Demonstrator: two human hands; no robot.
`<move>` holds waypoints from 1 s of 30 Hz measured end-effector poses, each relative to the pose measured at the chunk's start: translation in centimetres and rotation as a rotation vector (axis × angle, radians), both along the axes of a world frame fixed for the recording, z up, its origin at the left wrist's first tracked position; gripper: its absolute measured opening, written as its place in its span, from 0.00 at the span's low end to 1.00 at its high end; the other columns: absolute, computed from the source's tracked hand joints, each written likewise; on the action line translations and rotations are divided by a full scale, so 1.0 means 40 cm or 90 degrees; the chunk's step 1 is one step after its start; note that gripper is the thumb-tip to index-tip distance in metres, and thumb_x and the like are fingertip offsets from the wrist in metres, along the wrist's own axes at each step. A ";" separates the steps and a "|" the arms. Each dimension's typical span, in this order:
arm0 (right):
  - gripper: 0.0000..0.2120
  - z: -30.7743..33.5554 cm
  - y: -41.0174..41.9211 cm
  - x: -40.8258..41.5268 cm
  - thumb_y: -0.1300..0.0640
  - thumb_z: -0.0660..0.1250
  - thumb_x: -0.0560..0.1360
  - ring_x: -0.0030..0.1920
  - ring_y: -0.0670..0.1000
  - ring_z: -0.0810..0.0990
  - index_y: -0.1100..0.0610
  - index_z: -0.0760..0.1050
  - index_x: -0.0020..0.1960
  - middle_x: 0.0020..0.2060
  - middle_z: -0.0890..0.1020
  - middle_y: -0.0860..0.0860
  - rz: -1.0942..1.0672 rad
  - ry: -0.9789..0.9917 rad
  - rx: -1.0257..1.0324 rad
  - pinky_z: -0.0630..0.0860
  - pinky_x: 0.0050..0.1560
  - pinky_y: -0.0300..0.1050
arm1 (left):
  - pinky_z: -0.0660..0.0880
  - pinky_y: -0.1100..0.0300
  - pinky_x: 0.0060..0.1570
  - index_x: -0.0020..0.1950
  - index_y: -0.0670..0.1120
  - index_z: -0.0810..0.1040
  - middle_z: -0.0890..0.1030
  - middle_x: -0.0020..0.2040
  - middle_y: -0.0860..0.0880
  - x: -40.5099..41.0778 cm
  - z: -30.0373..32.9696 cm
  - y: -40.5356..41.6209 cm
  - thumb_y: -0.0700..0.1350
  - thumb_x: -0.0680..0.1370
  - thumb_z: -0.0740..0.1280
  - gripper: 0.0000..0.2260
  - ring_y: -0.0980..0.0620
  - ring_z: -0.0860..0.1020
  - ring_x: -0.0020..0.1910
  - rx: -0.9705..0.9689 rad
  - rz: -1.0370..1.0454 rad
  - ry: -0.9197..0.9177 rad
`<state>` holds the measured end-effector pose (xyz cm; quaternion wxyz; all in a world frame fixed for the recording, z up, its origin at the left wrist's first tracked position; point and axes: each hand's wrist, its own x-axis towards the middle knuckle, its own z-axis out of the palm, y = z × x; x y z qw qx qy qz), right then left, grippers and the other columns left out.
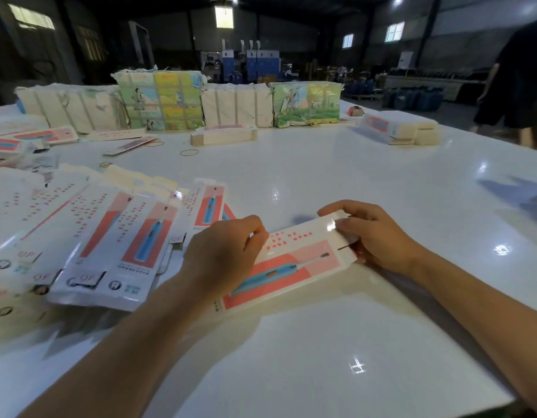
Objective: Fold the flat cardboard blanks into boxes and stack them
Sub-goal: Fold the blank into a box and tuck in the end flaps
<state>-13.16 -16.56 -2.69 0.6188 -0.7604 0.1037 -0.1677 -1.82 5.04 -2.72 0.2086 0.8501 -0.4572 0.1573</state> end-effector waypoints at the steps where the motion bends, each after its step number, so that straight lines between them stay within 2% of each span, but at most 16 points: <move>1: 0.16 0.004 -0.002 -0.001 0.69 0.53 0.78 0.25 0.49 0.72 0.58 0.77 0.52 0.26 0.77 0.49 0.017 -0.005 0.049 0.62 0.20 0.37 | 0.70 0.69 0.33 0.47 0.53 0.69 0.80 0.49 0.54 -0.001 0.000 -0.001 0.52 0.81 0.54 0.08 0.57 0.75 0.34 0.006 -0.005 -0.010; 3: 0.17 0.011 -0.005 -0.003 0.71 0.52 0.78 0.26 0.51 0.72 0.59 0.77 0.54 0.26 0.77 0.50 0.033 -0.009 0.127 0.65 0.19 0.37 | 0.72 0.69 0.35 0.49 0.50 0.73 0.81 0.50 0.53 -0.006 0.000 -0.003 0.55 0.80 0.51 0.14 0.57 0.75 0.35 -0.015 -0.014 -0.021; 5: 0.18 0.012 -0.005 -0.003 0.71 0.52 0.77 0.31 0.57 0.72 0.58 0.78 0.52 0.31 0.79 0.55 0.013 -0.006 0.151 0.66 0.20 0.38 | 0.74 0.65 0.36 0.54 0.49 0.77 0.81 0.51 0.52 -0.013 0.005 -0.005 0.59 0.75 0.51 0.21 0.56 0.76 0.38 -0.059 -0.027 -0.018; 6: 0.17 0.011 -0.004 -0.002 0.71 0.53 0.78 0.30 0.57 0.72 0.58 0.79 0.51 0.32 0.79 0.56 0.000 -0.011 0.159 0.66 0.19 0.38 | 0.74 0.64 0.36 0.57 0.49 0.77 0.81 0.53 0.53 -0.018 0.007 -0.005 0.63 0.73 0.51 0.25 0.56 0.76 0.40 -0.060 -0.034 -0.022; 9: 0.17 0.009 -0.004 -0.001 0.71 0.53 0.78 0.25 0.53 0.72 0.60 0.78 0.50 0.30 0.76 0.57 -0.026 -0.037 0.174 0.65 0.18 0.37 | 0.66 0.64 0.39 0.69 0.53 0.67 0.75 0.59 0.57 -0.035 0.009 -0.010 0.73 0.65 0.52 0.39 0.58 0.72 0.48 0.045 -0.028 -0.054; 11: 0.16 0.009 -0.004 -0.003 0.70 0.53 0.79 0.26 0.54 0.73 0.60 0.79 0.50 0.32 0.78 0.59 -0.032 -0.041 0.174 0.65 0.18 0.37 | 0.64 0.63 0.44 0.73 0.55 0.60 0.71 0.63 0.58 -0.041 0.005 -0.014 0.76 0.61 0.53 0.44 0.57 0.71 0.54 0.124 -0.034 -0.071; 14: 0.16 0.003 -0.007 -0.003 0.70 0.54 0.79 0.26 0.55 0.72 0.59 0.79 0.50 0.34 0.79 0.61 -0.027 -0.041 0.167 0.65 0.18 0.38 | 0.66 0.63 0.43 0.71 0.55 0.59 0.72 0.62 0.57 -0.043 0.004 -0.018 0.73 0.66 0.61 0.39 0.58 0.71 0.56 0.134 -0.038 -0.073; 17: 0.14 0.003 -0.004 0.003 0.70 0.55 0.78 0.20 0.52 0.68 0.61 0.79 0.52 0.33 0.77 0.61 -0.023 -0.067 0.170 0.64 0.19 0.37 | 0.71 0.63 0.40 0.66 0.56 0.66 0.76 0.59 0.57 -0.036 0.008 -0.016 0.67 0.70 0.65 0.29 0.57 0.74 0.50 0.042 -0.034 -0.001; 19: 0.11 0.003 -0.001 0.005 0.67 0.58 0.78 0.21 0.52 0.69 0.63 0.76 0.57 0.29 0.76 0.57 -0.080 -0.085 0.146 0.66 0.21 0.39 | 0.66 0.68 0.33 0.63 0.57 0.69 0.76 0.55 0.59 -0.034 0.015 -0.013 0.66 0.70 0.66 0.26 0.58 0.73 0.44 0.012 -0.027 0.039; 21: 0.10 0.003 -0.001 0.000 0.64 0.61 0.78 0.24 0.50 0.71 0.61 0.76 0.57 0.29 0.77 0.52 -0.212 -0.124 0.041 0.69 0.23 0.41 | 0.62 0.70 0.31 0.61 0.57 0.70 0.74 0.50 0.61 -0.028 0.020 -0.009 0.67 0.69 0.66 0.25 0.59 0.73 0.42 0.000 -0.004 0.070; 23: 0.07 0.007 0.006 -0.010 0.62 0.63 0.77 0.25 0.45 0.72 0.58 0.79 0.53 0.29 0.77 0.45 -0.319 -0.189 -0.108 0.71 0.26 0.39 | 0.64 0.69 0.31 0.59 0.56 0.70 0.72 0.47 0.61 -0.020 0.025 -0.007 0.67 0.68 0.66 0.24 0.59 0.73 0.38 -0.019 0.026 0.097; 26: 0.10 0.008 0.044 -0.018 0.65 0.64 0.77 0.30 0.42 0.74 0.54 0.81 0.45 0.34 0.77 0.42 -0.274 -0.245 -0.247 0.70 0.34 0.35 | 0.65 0.69 0.30 0.53 0.57 0.68 0.70 0.43 0.62 -0.019 0.026 -0.010 0.68 0.67 0.65 0.22 0.61 0.71 0.34 -0.026 0.056 0.116; 28: 0.10 0.000 0.075 -0.014 0.66 0.63 0.77 0.33 0.45 0.75 0.57 0.82 0.46 0.37 0.77 0.47 -0.207 -0.225 -0.352 0.70 0.36 0.39 | 0.64 0.69 0.30 0.51 0.58 0.66 0.70 0.43 0.62 -0.029 0.024 -0.013 0.68 0.67 0.65 0.21 0.59 0.72 0.35 -0.022 0.056 0.105; 30: 0.09 -0.002 0.091 -0.010 0.65 0.63 0.77 0.33 0.49 0.75 0.60 0.82 0.46 0.38 0.76 0.53 -0.180 -0.201 -0.375 0.71 0.35 0.43 | 0.62 0.70 0.30 0.53 0.58 0.67 0.70 0.44 0.61 -0.037 0.021 -0.017 0.69 0.67 0.64 0.22 0.57 0.73 0.38 -0.014 0.053 0.095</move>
